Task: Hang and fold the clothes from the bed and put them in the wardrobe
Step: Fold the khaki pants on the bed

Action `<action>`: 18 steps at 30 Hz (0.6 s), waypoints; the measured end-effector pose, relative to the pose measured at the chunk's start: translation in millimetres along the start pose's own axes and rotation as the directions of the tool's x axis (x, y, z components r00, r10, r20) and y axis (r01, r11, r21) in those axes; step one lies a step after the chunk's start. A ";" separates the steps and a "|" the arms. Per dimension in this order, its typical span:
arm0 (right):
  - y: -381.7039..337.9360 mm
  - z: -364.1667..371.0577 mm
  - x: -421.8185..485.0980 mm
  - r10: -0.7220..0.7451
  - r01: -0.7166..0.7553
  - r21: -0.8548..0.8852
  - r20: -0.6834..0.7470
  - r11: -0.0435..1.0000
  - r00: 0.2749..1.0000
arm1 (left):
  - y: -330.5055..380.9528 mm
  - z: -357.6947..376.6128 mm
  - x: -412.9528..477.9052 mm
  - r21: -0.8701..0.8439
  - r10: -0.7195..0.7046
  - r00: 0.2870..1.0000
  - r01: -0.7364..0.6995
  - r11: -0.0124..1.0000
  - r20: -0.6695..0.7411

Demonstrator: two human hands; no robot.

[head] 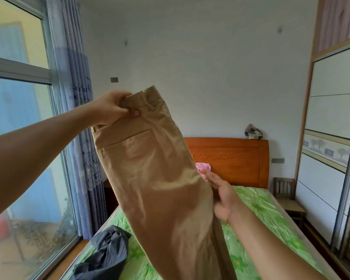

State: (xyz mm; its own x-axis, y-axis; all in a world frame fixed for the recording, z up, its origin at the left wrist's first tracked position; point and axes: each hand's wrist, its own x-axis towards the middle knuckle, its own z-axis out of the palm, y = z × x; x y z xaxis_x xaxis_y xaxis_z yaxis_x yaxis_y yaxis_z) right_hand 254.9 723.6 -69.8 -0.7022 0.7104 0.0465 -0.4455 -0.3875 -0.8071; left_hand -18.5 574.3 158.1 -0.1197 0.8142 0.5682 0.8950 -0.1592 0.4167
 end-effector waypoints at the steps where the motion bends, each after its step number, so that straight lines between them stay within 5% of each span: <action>1: -9.0 -2.2 0.2 -0.053 0.056 0.071 -0.039 0.996 0.998 | -1.6 -0.7 0.1 0.000 -0.008 1.000 0.008 1.000 0.005; 4: -31.3 -6.3 -7.3 -0.108 0.108 0.002 0.012 0.994 0.994 | -5.5 -5.0 0.6 -0.018 -0.028 1.000 0.028 0.999 0.008; 7: -37.8 -12.0 -10.3 -0.064 0.071 -0.507 0.032 0.859 0.997 | -4.6 -9.0 3.0 -0.011 -0.024 0.999 0.024 1.000 0.026; 10: -50.7 -17.0 -13.1 -0.167 0.159 -0.813 0.078 0.560 0.983 | -2.4 -12.0 3.3 0.018 -0.011 0.998 0.009 1.000 0.059; 14: -60.5 -24.2 -8.7 -0.189 0.106 -0.991 0.120 -0.083 0.975 | 4.8 -3.6 5.4 0.032 -0.020 0.995 0.017 0.999 0.095; 15: -63.0 -23.5 -7.7 -0.179 0.073 -0.983 0.104 -0.171 0.978 | 7.3 0.0 6.8 0.041 -0.015 0.995 0.011 0.999 0.099; 16: -67.2 -23.9 -5.8 -0.158 0.077 -0.977 0.109 -0.196 0.981 | 10.1 3.2 8.4 0.044 -0.003 0.996 -0.001 0.999 0.093; 18: -75.2 -16.2 -8.1 -0.084 0.130 -0.988 0.123 0.080 0.989 | 17.8 9.7 12.8 0.045 0.024 0.997 -0.028 0.999 0.074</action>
State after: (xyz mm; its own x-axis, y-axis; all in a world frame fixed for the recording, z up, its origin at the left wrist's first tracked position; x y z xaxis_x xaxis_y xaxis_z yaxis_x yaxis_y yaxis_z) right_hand 303.1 756.4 -18.9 -0.7256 0.6626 0.1858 0.4220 0.6417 -0.6405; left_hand 0.1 587.4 166.0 -0.0657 0.8491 0.5241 0.9166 -0.1563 0.3681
